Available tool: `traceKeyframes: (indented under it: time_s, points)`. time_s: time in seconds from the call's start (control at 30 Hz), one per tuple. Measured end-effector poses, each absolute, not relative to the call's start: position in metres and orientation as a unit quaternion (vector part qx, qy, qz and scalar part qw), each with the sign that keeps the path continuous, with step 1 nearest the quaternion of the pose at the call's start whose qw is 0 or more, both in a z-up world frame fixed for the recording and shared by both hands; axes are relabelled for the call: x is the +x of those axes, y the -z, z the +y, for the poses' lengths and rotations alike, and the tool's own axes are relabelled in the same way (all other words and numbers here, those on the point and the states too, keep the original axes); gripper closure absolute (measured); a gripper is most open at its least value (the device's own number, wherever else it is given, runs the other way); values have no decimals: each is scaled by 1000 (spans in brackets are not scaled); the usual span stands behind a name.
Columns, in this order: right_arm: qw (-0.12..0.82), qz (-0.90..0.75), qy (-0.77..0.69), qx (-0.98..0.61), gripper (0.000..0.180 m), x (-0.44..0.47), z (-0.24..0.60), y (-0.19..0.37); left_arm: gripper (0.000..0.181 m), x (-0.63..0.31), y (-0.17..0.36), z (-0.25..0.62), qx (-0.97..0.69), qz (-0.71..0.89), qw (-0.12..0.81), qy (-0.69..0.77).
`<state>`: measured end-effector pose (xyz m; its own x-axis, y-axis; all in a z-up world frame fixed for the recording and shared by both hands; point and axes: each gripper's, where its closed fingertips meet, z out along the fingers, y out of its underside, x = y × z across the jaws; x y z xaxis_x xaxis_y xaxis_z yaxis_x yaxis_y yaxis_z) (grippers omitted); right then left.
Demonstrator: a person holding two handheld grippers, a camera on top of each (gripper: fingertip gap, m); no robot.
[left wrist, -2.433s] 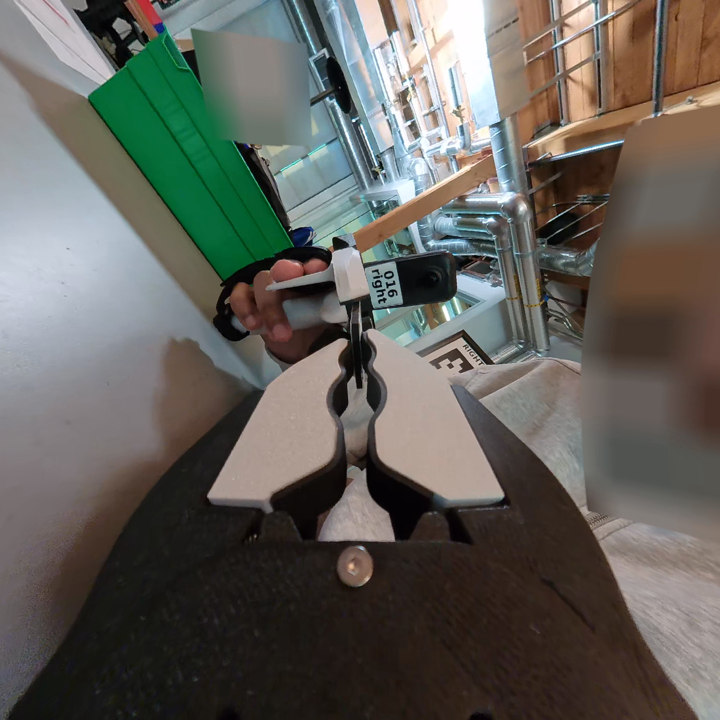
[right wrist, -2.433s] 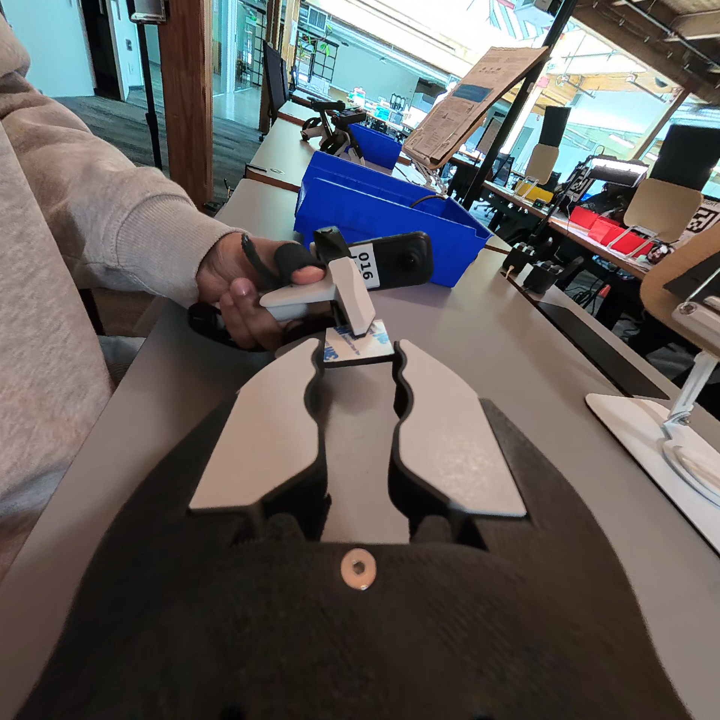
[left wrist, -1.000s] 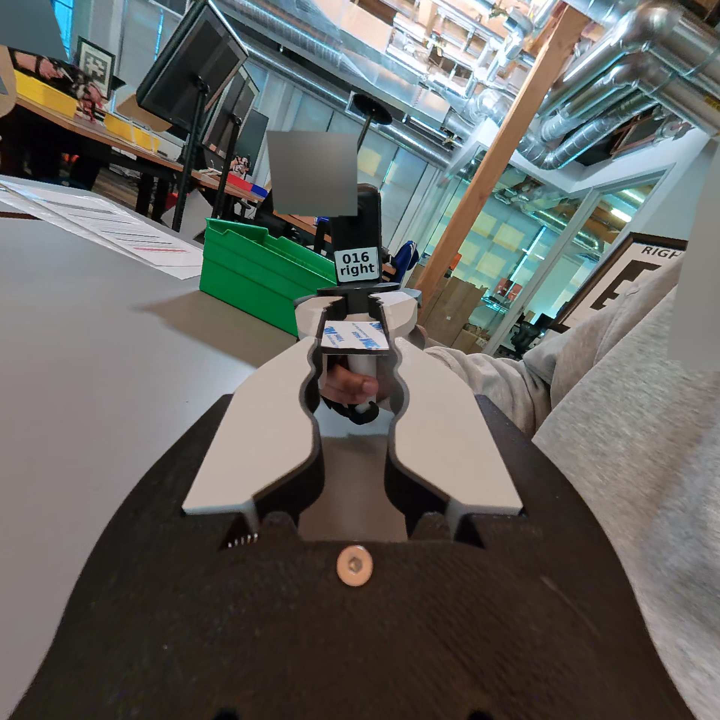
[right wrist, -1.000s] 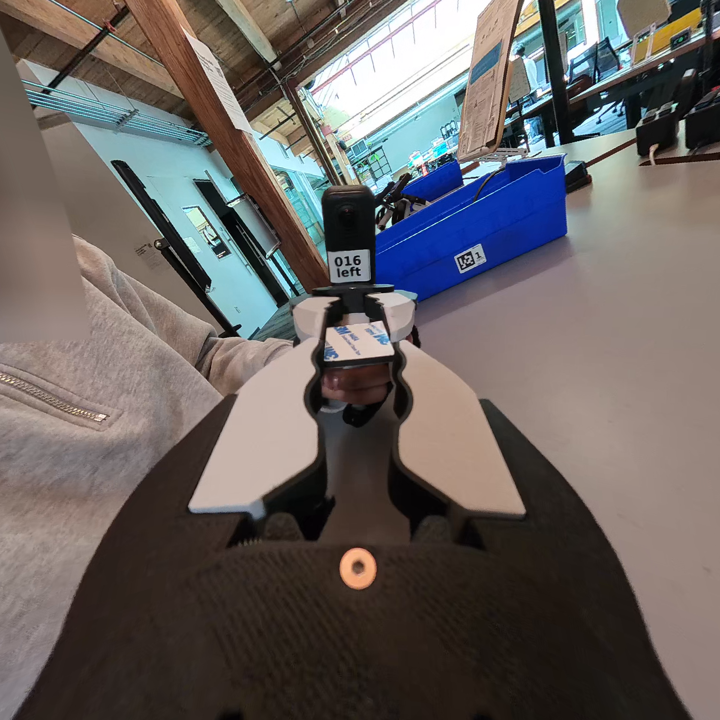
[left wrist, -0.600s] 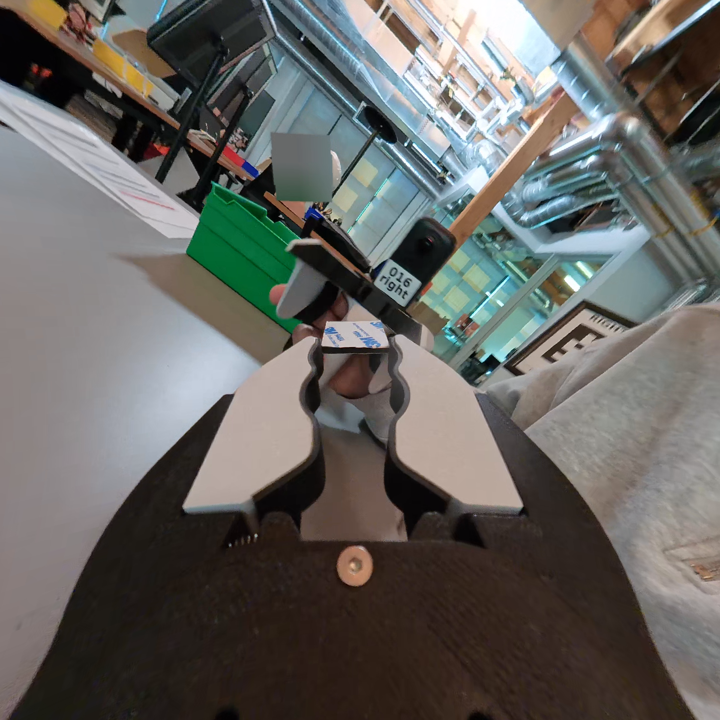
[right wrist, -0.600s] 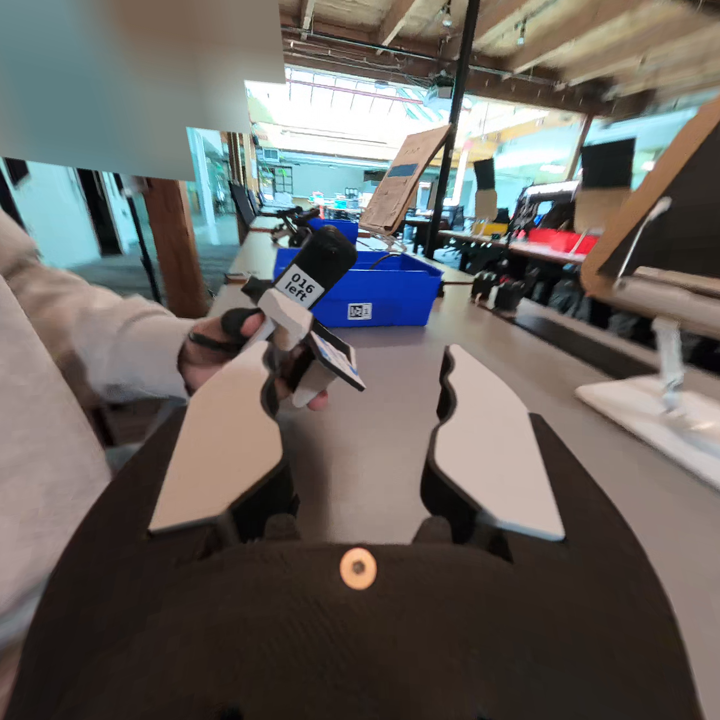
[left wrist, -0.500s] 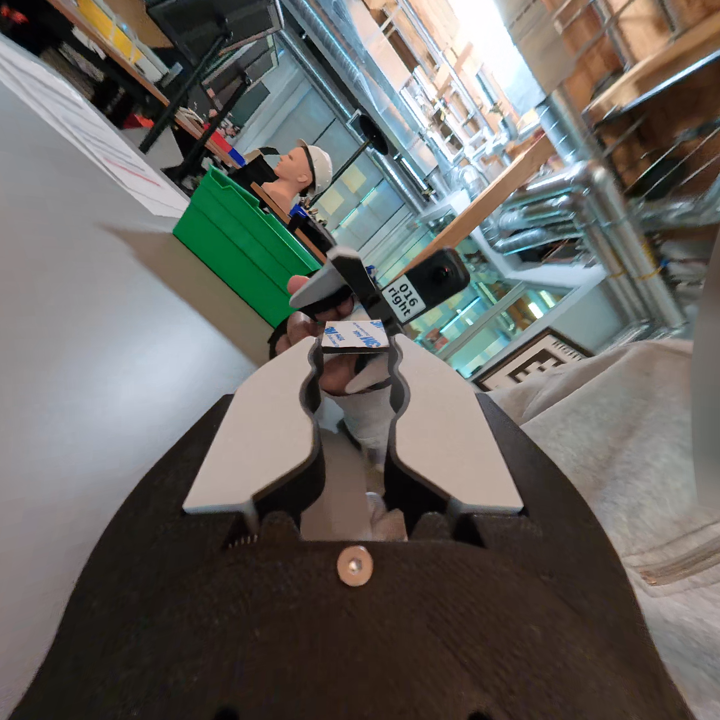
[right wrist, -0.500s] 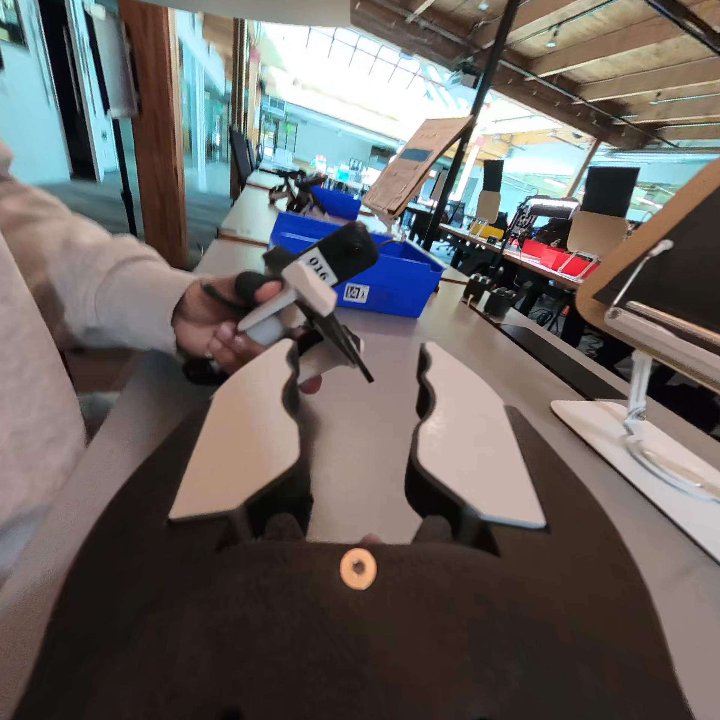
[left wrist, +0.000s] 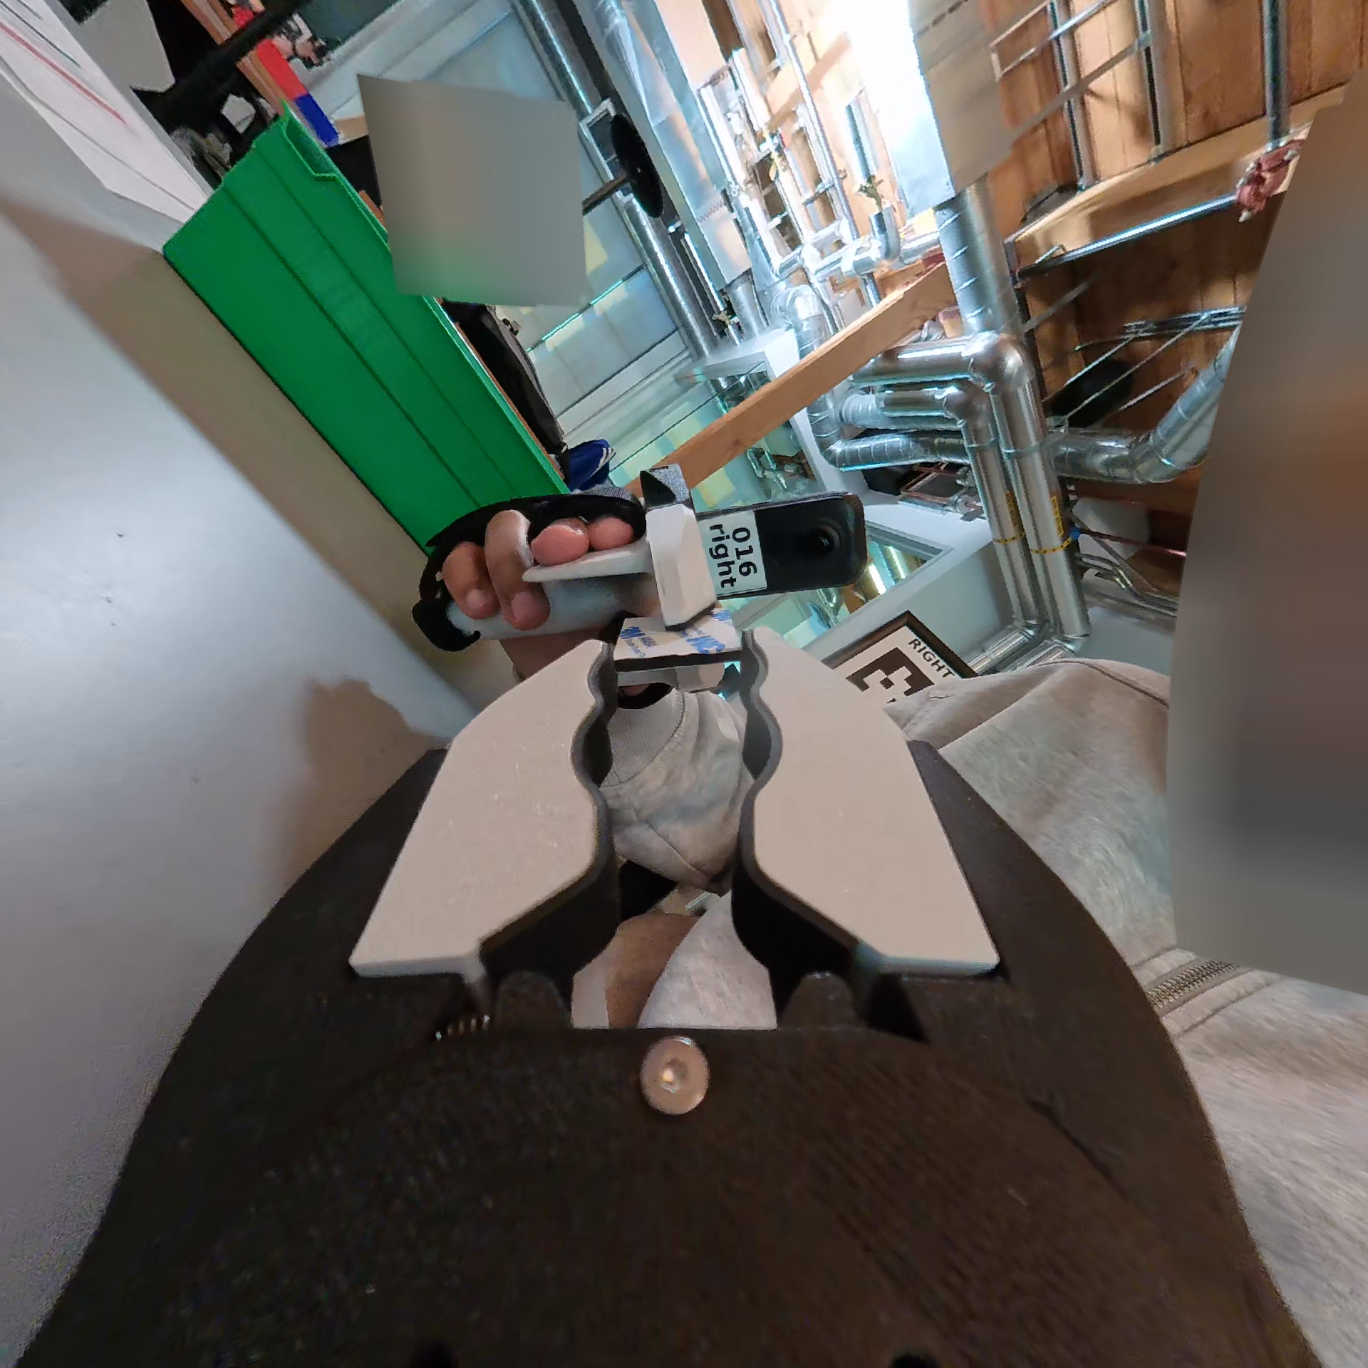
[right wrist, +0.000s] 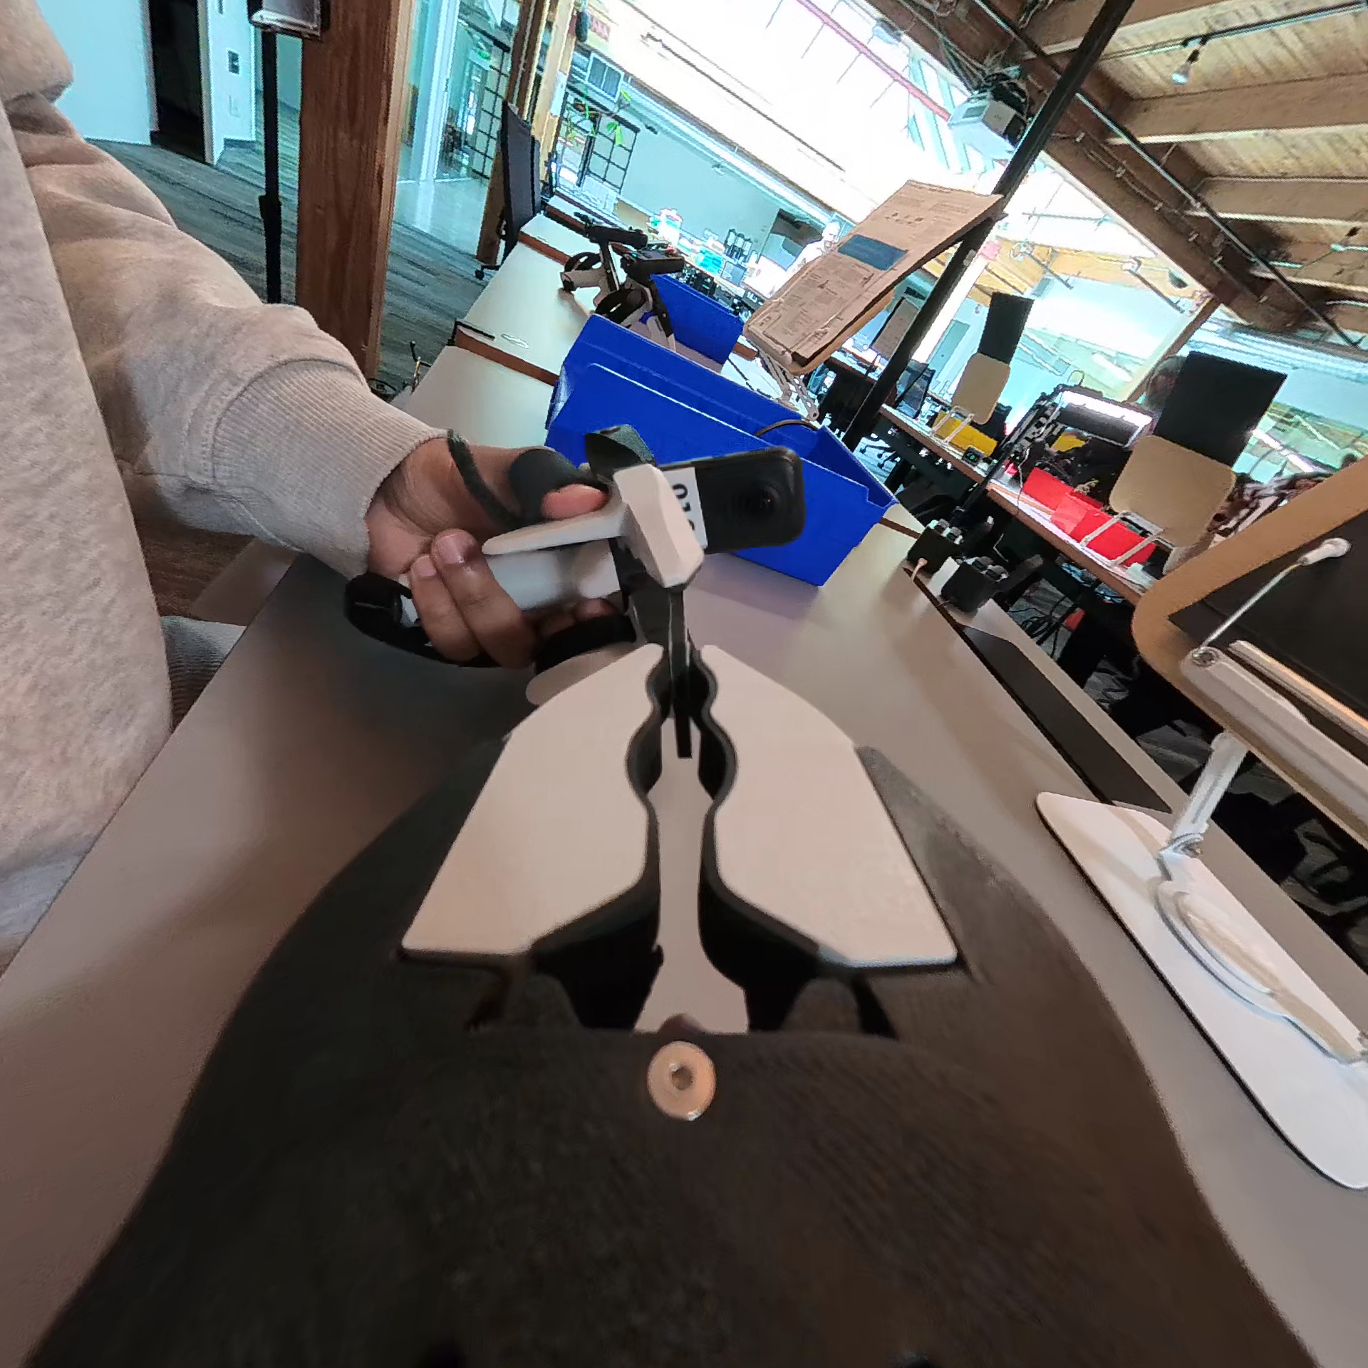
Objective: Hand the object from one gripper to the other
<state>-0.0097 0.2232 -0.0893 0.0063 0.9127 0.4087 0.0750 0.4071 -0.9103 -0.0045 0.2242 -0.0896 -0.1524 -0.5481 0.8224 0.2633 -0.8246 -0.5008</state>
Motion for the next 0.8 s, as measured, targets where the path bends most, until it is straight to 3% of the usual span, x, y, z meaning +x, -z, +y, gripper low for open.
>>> traceKeyframes:
  time_s: [0.03,0.17,0.27,0.3,0.5,0.8]
  points:
    - [578,-605,-362,-410,176,-10,223,89,149,-5,90,224,-591,119,269,751]
    - [553,-582,-392,-450,176,-10,227,90,145,-6,90,230,-589,101,290,748]
    - [528,-531,-443,-492,176,-8,234,84,120,-7,91,236,-600,98,315,729]
    - [515,-512,-467,-504,176,-7,236,82,120,-8,90,236,-598,102,323,726]
    - [408,-407,-601,-554,175,-1,241,73,137,-8,83,235,-592,125,366,707]
    - [305,-348,-677,-573,176,-8,237,79,155,-14,79,237,-594,144,415,674]
